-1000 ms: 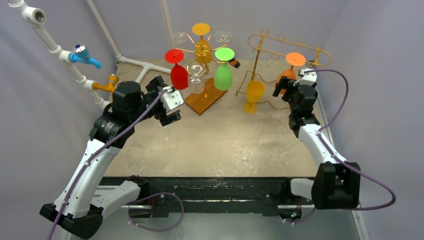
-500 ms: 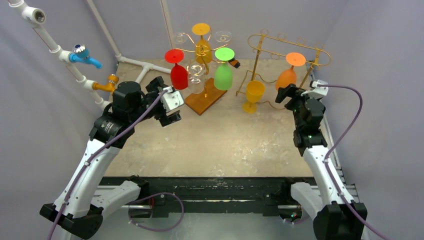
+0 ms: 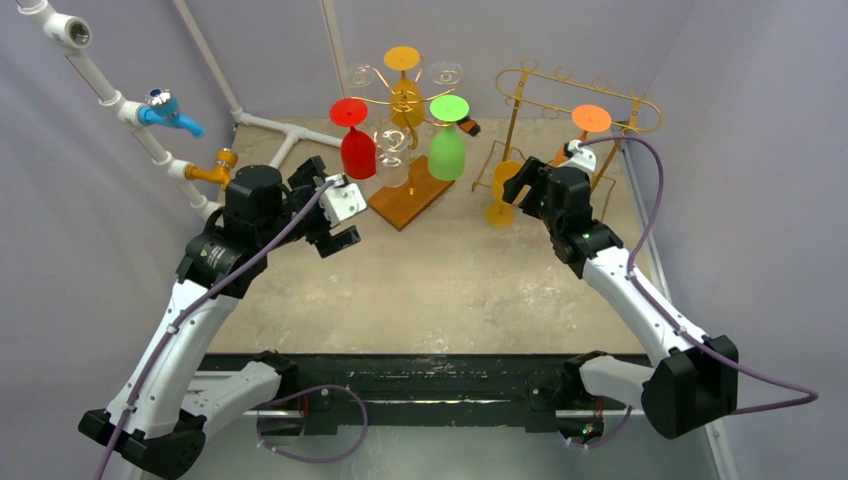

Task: Place the wine glass upside down on the wine glass rack
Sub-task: Pick up the wine glass at the center of the board.

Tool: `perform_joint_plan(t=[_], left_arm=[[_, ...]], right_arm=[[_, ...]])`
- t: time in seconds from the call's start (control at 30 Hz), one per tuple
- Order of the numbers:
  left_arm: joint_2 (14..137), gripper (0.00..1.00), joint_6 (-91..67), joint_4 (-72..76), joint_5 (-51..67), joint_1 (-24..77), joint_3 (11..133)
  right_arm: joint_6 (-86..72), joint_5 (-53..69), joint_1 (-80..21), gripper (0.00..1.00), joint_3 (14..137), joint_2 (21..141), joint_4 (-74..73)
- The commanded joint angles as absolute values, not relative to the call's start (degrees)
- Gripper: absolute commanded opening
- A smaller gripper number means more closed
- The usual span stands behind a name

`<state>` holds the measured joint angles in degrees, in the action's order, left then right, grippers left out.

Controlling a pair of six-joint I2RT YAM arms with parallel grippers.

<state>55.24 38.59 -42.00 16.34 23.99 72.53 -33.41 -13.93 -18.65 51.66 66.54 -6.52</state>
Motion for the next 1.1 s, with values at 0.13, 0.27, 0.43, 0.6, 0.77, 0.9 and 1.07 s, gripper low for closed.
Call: perform_joint_plan(t=[0.13,0.27,0.43,0.6,0.77,0.9,1.07], left_arm=[[53.0,1.00,37.6,-42.8,14.9,24.0,74.5],[52.6,1.00,37.9,-43.2,14.8,24.0,74.4],[52.5,1.00,38.2,-43.5,14.8,24.0,74.0],[52.5,1.00,38.3,-43.5,14.9,24.0,73.6],[52.5,1.00,38.4,-43.5,15.0,24.0,73.8],[52.6,1.00,38.5,-43.8,15.0,24.0,73.6],[53.1,1.00,35.3,-43.5,15.9,24.0,73.6]], right_arm=[[-39.2,-21.7,-20.6,0.77,57.6,70.6,-8.8],[-41.1,-25.7,-20.7,0.74,57.4,72.0,-9.2],[-43.1,-27.8,-20.7,0.71,57.8,74.5,-8.5],[-44.0,-29.0,-20.7,0.69,59.0,77.3,-7.1],[-44.4,-29.2,-20.7,0.66,60.4,80.0,-6.2],[-44.6,-28.4,-20.7,0.60,58.8,80.0,-4.2],[-44.4,-27.2,-20.8,0.38,56.4,78.6,-3.5]])
